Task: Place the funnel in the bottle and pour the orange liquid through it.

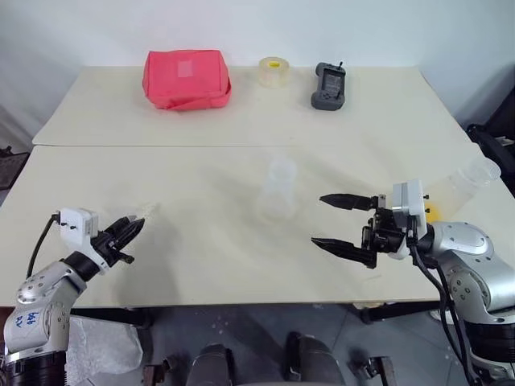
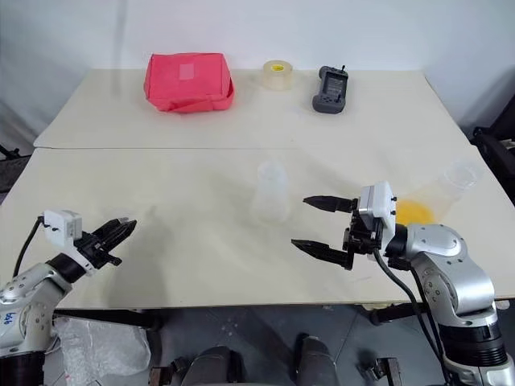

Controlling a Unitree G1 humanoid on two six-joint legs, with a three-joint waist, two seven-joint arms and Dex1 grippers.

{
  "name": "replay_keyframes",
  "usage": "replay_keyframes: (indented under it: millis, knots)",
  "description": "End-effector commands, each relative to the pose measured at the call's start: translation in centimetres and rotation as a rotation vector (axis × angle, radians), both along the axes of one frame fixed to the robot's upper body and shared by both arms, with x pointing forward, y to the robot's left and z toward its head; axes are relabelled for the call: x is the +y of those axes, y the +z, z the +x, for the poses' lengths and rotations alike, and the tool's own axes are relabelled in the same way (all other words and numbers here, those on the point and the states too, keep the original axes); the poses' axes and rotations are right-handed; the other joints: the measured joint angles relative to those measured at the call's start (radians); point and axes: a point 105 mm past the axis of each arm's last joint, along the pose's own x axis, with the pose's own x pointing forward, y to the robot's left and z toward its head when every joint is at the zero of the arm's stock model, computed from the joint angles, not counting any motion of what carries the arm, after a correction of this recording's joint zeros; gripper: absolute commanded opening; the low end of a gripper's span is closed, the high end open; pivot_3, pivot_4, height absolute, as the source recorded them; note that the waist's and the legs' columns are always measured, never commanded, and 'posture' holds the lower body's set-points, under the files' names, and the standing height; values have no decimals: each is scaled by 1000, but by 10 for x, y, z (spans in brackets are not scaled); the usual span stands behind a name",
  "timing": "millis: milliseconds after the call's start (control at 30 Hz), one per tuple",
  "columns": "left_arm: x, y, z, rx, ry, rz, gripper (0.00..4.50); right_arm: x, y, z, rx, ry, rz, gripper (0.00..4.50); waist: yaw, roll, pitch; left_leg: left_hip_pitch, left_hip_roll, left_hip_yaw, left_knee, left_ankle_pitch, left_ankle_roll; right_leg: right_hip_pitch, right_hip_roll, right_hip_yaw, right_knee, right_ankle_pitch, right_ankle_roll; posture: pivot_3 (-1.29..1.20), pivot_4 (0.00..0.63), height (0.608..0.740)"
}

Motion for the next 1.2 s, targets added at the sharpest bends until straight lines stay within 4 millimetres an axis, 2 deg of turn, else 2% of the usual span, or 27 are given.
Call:
replay_keyframes:
  millis: [33, 233, 300, 400, 500, 567, 800, 933, 1200]
  knots:
    - [4, 22, 1, -69, -21, 12, 45, -3, 12, -3, -62, -8, 2, 4500, 0, 0, 0, 0, 0, 0, 0, 0, 0, 0, 0, 0, 0, 0, 0, 0, 150, 740]
    - [-1, 44, 5, -111, -125, 48, 18, -7, 16, 0, -82, -28, 6, 4500, 1, 0, 0, 0, 0, 0, 0, 0, 0, 0, 0, 0, 0, 0, 0, 0, 150, 740]
    - [-7, 58, 9, -145, -184, 67, 18, -7, 18, 0, -93, -36, 10, 4500, 2, 0, 0, 0, 0, 0, 0, 0, 0, 0, 0, 0, 0, 0, 0, 0, 150, 740]
    - [-24, 81, 14, -205, -313, 94, 18, -9, 21, -1, -106, -46, 13, 4500, 6, 0, 0, 0, 0, 0, 0, 0, 0, 0, 0, 0, 0, 0, 0, 0, 150, 740]
    - [-59, 115, 25, -274, -533, 165, 18, -10, 25, -6, -128, -55, 17, 4500, 13, -1, 0, -1, 0, 0, 0, 0, 0, 0, 0, -1, 0, 0, 0, 0, 150, 740]
    - [-72, 127, 32, -296, -620, 203, 18, -11, 27, -8, -134, -60, 16, 4500, 14, -1, 0, -2, 0, -1, 1, 0, 0, 0, 0, -2, 0, 0, 0, 0, 150, 740]
    - [-110, 153, 50, -350, -896, 331, 18, -10, 31, -15, -139, -99, 46, 4500, -1, -1, 1, -1, -1, 0, -1, 1, -1, 0, 1, -2, -1, 0, 1, 0, 150, 740]
    - [-138, 164, 58, -395, -1062, 439, 18, -9, 27, -21, -142, -143, 66, 4500, 1, -2, 1, -2, -1, 1, 0, 1, -1, 0, 1, -1, -2, 1, 1, 0, 150, 740]
    - [-170, 173, 67, -483, -1214, 588, 18, -9, 20, -30, -149, -213, 86, 4500, 8, -2, 2, -3, -1, 0, 0, 1, -1, 0, 1, -1, -3, 1, 2, 0, 150, 740]
